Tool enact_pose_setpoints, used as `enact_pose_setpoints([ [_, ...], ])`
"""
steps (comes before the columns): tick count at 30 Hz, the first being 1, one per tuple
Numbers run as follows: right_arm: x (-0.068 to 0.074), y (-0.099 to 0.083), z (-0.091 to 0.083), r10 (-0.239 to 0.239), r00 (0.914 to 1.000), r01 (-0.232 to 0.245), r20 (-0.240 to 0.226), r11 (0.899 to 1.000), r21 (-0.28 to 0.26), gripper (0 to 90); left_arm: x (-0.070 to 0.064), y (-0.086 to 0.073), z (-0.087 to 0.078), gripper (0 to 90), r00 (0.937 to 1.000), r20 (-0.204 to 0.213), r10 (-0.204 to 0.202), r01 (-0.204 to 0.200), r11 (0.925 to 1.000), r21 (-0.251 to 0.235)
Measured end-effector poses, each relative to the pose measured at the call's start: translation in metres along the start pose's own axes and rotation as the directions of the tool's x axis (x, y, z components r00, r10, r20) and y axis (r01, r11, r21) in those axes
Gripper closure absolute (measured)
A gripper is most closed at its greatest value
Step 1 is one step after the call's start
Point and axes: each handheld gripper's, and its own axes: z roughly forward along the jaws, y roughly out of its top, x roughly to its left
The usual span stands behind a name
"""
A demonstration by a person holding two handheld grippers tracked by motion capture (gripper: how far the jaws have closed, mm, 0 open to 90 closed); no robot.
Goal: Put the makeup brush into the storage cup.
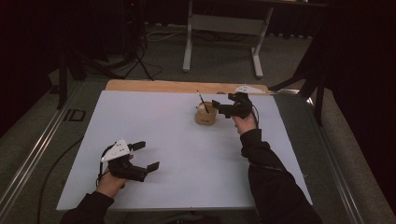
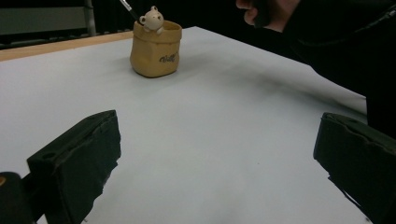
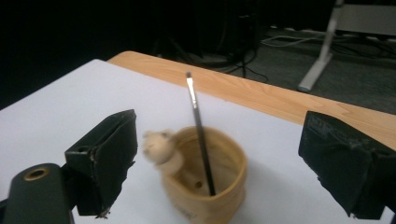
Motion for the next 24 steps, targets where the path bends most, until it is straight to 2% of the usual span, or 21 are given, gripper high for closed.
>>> enact_pose_setpoints([
  [2, 0.005, -0.002, -0.012, -0.029, 0.9990, 0.029, -0.033, 1.000, -0.002, 11.5, 0.000, 0.000, 0.000, 1.4, 1.0000, 0.002, 0.000, 0.000, 1.0000, -0.001],
  [6, 0.012, -0.006, -0.027, -0.042, 0.9974, 0.043, -0.059, 0.999, 0.011, 12.0, -0.001, 0.000, 0.000, 1.4, 1.0000, 0.000, -0.002, 0.002, 1.0000, 0.005],
  [9, 0.016, -0.009, -0.039, -0.043, 0.9947, 0.045, -0.093, 0.999, 0.019, 13.9, -0.001, 0.001, -0.001, 1.4, 1.0000, -0.003, -0.001, 0.001, 1.0000, 0.000],
  [10, 0.017, -0.011, -0.043, -0.052, 0.9914, 0.054, -0.120, 0.998, 0.012, 14.6, -0.001, 0.002, -0.001, 1.4, 1.0000, -0.006, -0.002, 0.002, 1.0000, -0.004],
  [13, 0.022, -0.015, -0.055, -0.054, 0.9905, 0.055, -0.127, 0.998, 0.007, 14.7, -0.001, 0.003, -0.002, 1.4, 1.0000, -0.005, 0.002, -0.002, 1.0000, -0.005],
  [17, 0.031, -0.017, -0.072, -0.095, 0.9851, 0.097, -0.143, 0.995, 0.005, 14.2, -0.001, 0.003, -0.001, 1.4, 1.0000, -0.003, 0.001, -0.001, 1.0000, 0.001],
  [22, 0.041, -0.021, -0.096, -0.107, 0.9780, 0.105, -0.179, 0.994, -0.021, 13.8, -0.001, 0.004, -0.002, 1.4, 1.0000, 0.001, 0.002, -0.002, 1.0000, 0.000],
  [23, 0.041, -0.021, -0.096, -0.107, 0.9780, 0.105, -0.179, 0.994, -0.021, 13.8, -0.001, 0.004, -0.002, 1.4, 1.0000, 0.001, 0.002, -0.002, 1.0000, 0.000],
  [24, 0.043, -0.024, -0.102, -0.098, 0.9767, 0.094, -0.191, 0.995, -0.028, 13.8, -0.002, 0.004, -0.002, 1.4, 1.0000, 0.003, 0.003, -0.003, 1.0000, -0.002],
])
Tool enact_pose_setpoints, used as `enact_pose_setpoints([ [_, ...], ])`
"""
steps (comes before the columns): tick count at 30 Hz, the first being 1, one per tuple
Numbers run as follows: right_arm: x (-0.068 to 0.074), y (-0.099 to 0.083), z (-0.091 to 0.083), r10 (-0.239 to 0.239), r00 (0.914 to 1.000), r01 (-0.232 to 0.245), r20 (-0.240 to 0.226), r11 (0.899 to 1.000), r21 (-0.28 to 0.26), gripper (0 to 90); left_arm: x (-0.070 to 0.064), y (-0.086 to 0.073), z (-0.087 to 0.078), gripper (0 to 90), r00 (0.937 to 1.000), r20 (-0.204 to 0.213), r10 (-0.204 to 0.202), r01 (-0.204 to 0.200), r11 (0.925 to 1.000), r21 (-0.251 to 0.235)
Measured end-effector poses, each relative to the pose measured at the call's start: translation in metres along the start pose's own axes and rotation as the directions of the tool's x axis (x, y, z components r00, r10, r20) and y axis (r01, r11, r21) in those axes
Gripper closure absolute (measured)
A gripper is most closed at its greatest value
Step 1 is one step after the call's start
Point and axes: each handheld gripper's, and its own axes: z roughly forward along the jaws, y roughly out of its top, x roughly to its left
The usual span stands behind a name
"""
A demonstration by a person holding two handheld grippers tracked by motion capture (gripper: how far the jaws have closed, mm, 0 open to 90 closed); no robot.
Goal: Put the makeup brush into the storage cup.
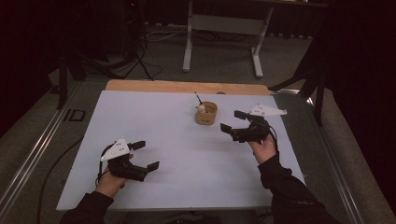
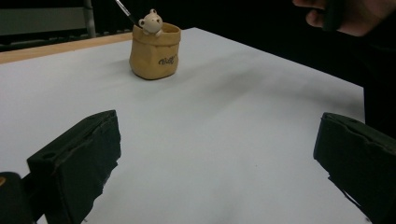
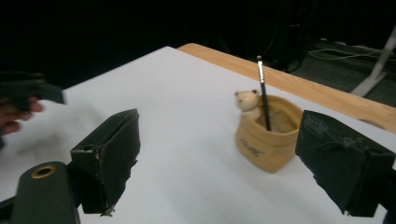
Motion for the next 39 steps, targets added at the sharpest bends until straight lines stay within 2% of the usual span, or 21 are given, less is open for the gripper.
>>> enact_pose_setpoints([
  [4, 0.014, -0.012, -0.015, -0.026, 0.9996, 0.027, -0.006, 1.000, 0.014, 13.7, 0.000, 0.000, -0.001, 1.4, 1.0000, -0.001, 0.000, 0.000, 1.0000, 0.003],
  [7, 0.020, -0.021, -0.023, -0.028, 0.9996, 0.028, -0.010, 1.000, 0.015, 13.7, 0.000, 0.001, -0.001, 1.4, 1.0000, 0.000, -0.005, 0.005, 1.0000, 0.001],
  [10, 0.024, -0.028, -0.031, -0.013, 0.9999, 0.013, -0.011, 1.000, -0.003, 13.7, 0.000, 0.001, -0.001, 1.4, 1.0000, 0.004, -0.004, 0.004, 1.0000, 0.001],
  [17, 0.028, -0.048, -0.045, -0.003, 1.0000, 0.003, 0.004, 1.000, 0.012, 13.8, 0.000, 0.000, -0.002, 1.4, 1.0000, -0.002, -0.002, 0.002, 1.0000, 0.007],
  [18, 0.028, -0.052, -0.047, -0.006, 0.9999, 0.005, 0.011, 1.000, 0.018, 13.9, 0.000, 0.000, -0.002, 1.4, 1.0000, -0.002, -0.006, 0.006, 1.0000, 0.007],
  [21, 0.026, -0.065, -0.053, -0.057, 0.9979, 0.056, 0.032, 0.998, 0.023, 13.9, 0.000, 0.000, -0.001, 1.4, 1.0000, -0.002, -0.005, 0.005, 0.9999, 0.009],
  [25, 0.019, -0.074, -0.059, -0.032, 0.9987, 0.031, 0.039, 0.999, 0.022, 13.9, 0.001, -0.001, -0.001, 1.4, 1.0000, -0.005, 0.000, 0.000, 0.9999, 0.013],
  [30, 0.009, -0.085, -0.062, -0.009, 0.9956, 0.006, 0.093, 1.000, 0.031, 13.9, 0.003, -0.003, -0.001, 1.4, 0.9999, -0.012, -0.005, 0.006, 0.9999, 0.015],
  [33, 0.003, -0.091, -0.059, -0.031, 0.9928, 0.023, 0.116, 0.998, 0.066, 13.9, 0.004, -0.004, -0.001, 1.4, 0.9998, -0.021, 0.002, -0.001, 0.9997, 0.024],
  [36, -0.002, -0.095, -0.057, -0.013, 0.9937, 0.005, 0.111, 0.997, 0.076, 13.9, 0.005, -0.006, 0.000, 1.4, 0.9997, -0.024, 0.004, -0.003, 0.9995, 0.030],
  [39, -0.003, -0.097, -0.055, -0.020, 0.9935, 0.010, 0.112, 0.995, 0.095, 13.9, 0.005, -0.007, 0.001, 1.4, 0.9997, -0.024, 0.008, -0.007, 0.9994, 0.035],
])
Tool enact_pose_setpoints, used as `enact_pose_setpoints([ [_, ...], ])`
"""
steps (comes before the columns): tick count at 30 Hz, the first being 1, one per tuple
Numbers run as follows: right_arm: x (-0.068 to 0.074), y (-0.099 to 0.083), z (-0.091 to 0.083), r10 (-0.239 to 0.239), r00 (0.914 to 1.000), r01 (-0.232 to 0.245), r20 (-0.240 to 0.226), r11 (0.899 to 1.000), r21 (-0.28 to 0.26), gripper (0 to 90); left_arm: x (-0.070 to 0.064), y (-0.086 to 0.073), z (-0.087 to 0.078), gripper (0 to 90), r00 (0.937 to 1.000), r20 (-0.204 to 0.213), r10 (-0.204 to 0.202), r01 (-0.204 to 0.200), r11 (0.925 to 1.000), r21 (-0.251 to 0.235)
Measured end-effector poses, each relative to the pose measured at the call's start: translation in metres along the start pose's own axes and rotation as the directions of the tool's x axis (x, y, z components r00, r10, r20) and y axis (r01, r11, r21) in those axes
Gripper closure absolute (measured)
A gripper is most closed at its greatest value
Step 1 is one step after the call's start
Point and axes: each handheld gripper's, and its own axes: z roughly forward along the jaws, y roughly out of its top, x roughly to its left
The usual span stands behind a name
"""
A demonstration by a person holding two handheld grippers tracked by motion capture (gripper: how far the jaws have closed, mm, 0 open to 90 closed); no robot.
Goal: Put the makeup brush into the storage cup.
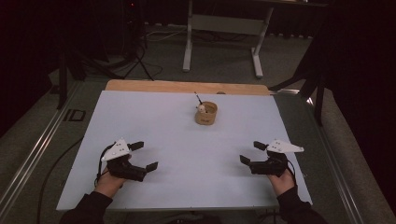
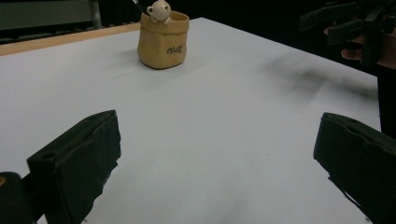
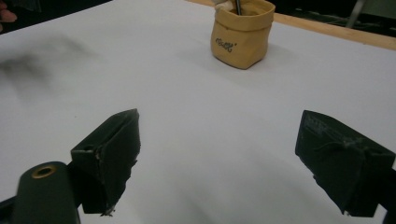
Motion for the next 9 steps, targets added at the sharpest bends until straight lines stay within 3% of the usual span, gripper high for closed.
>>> enact_pose_setpoints([
  [9, -0.0005, -0.0006, 0.0017, -0.004, 1.0000, 0.004, -0.004, 1.000, 0.007, 13.9, -0.0005, -0.0008, 0.0012, 1.4, 1.0000, 0.002, -0.003, 0.003, 1.0000, -0.002],
])
